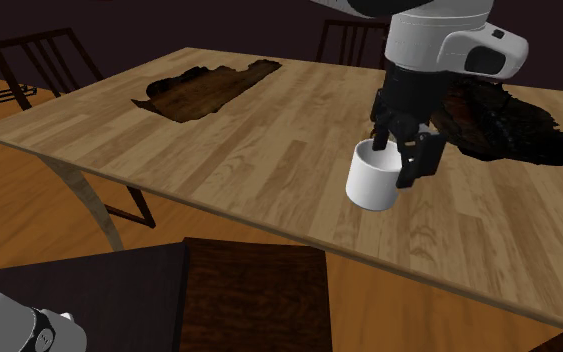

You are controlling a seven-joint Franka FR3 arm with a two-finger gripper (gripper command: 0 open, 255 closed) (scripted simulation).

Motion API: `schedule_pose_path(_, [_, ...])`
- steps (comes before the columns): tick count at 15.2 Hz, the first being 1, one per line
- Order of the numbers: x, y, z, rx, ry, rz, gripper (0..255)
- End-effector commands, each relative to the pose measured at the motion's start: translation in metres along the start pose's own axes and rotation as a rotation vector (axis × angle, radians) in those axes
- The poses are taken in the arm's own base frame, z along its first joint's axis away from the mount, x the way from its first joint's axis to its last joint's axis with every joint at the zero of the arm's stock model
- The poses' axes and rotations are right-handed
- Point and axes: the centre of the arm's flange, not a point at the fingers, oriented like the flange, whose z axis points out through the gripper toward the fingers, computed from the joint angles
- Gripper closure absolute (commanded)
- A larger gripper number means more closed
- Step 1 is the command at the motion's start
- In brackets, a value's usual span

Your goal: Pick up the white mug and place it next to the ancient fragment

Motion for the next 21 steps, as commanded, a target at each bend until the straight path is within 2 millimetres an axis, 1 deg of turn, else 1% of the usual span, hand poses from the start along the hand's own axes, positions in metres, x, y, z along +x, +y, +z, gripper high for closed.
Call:
schedule_pose_path(1, [0.010,-0.001,0.009,-0.001,0.000,0.000,0])
schedule_pose_path(8, [0.010,-0.001,0.044,-0.001,0.000,0.000,0])
schedule_pose_path(15, [0.010,-0.001,0.044,-0.002,0.000,0.000,0])
schedule_pose_path(16, [0.010,-0.001,0.044,-0.002,0.000,0.000,255])
schedule_pose_path(21, [0.010,-0.001,0.044,-0.002,0.000,0.000,255])
